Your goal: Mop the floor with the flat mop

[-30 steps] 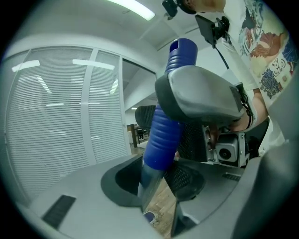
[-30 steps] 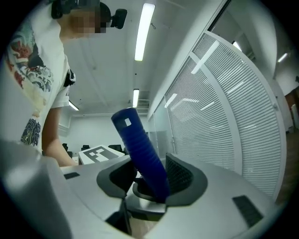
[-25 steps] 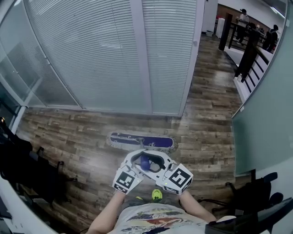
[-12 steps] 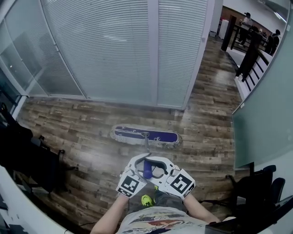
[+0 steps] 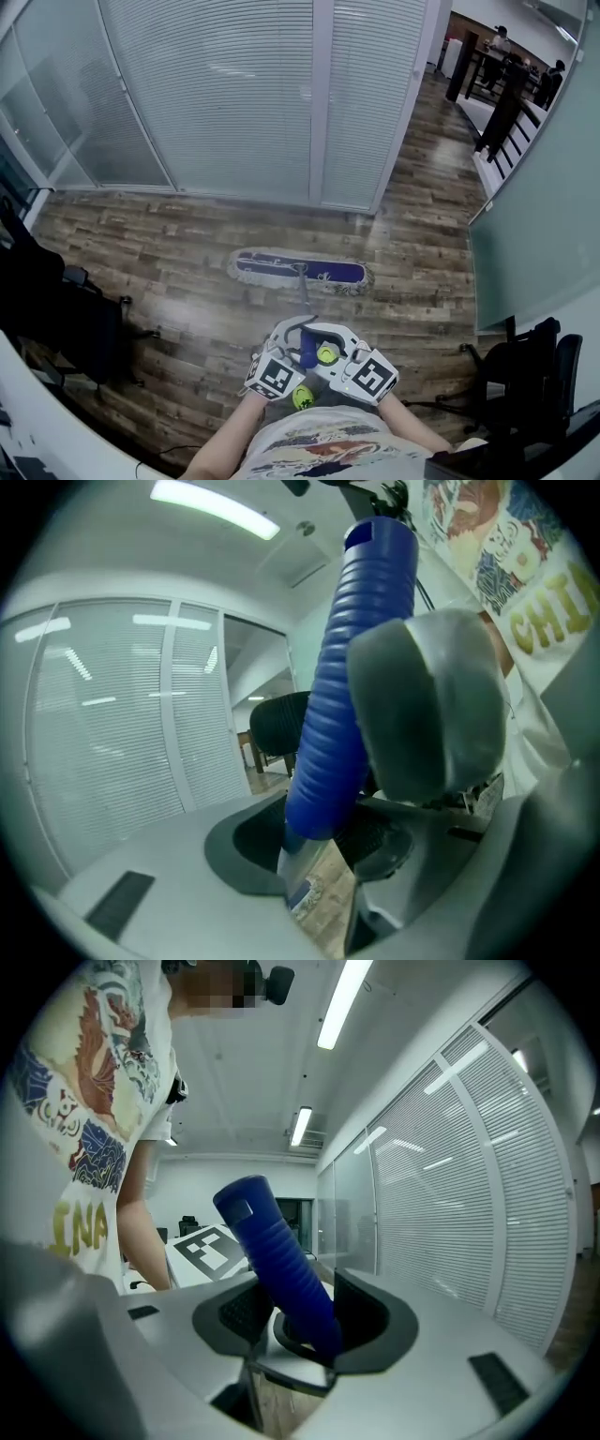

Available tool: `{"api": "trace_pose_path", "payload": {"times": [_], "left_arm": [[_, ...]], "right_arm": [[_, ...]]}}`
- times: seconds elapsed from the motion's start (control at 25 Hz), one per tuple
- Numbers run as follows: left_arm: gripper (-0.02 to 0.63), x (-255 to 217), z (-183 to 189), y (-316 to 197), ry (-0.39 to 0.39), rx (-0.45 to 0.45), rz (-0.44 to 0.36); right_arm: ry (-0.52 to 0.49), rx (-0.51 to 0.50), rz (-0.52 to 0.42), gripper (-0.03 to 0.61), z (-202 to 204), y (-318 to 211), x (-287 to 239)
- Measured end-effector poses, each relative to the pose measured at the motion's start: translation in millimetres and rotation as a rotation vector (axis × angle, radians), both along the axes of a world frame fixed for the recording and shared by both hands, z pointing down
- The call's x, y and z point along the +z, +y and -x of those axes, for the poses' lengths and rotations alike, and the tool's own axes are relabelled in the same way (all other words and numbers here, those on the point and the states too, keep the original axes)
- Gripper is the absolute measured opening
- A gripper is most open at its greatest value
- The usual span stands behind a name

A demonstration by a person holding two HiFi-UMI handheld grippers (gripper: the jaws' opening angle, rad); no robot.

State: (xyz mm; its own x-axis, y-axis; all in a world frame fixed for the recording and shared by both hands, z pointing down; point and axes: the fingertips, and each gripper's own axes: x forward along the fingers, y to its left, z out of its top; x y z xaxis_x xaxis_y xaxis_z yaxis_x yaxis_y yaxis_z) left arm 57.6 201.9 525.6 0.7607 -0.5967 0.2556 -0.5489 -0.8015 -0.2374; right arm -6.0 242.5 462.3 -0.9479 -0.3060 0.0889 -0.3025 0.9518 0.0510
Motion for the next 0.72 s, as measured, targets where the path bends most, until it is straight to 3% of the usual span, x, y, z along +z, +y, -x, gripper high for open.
{"api": "trace_pose_path", "payload": {"times": [0.2, 0.36, 0.52, 0.72], "left_arm": [[0.113, 6, 10, -6, -0.092, 0.029, -0.084], [0.097, -6, 17, -26, -0.051, 0.009, -0.126], [0.094, -16, 12, -56, -0.013, 0.008, -0.149], [0.080, -4, 10, -98, -0.024, 0.021, -0.115]], "right_arm": [[-0.040, -0.020, 0.009, 0.193, 13, -5, 4], [-0.129, -0.011, 0.009, 0.195, 20, -26, -11], [-0.139, 0.005, 0.037, 0.195, 12, -57, -16], [-0.151, -0.045, 0.005, 0.195, 15, -98, -12]]}}
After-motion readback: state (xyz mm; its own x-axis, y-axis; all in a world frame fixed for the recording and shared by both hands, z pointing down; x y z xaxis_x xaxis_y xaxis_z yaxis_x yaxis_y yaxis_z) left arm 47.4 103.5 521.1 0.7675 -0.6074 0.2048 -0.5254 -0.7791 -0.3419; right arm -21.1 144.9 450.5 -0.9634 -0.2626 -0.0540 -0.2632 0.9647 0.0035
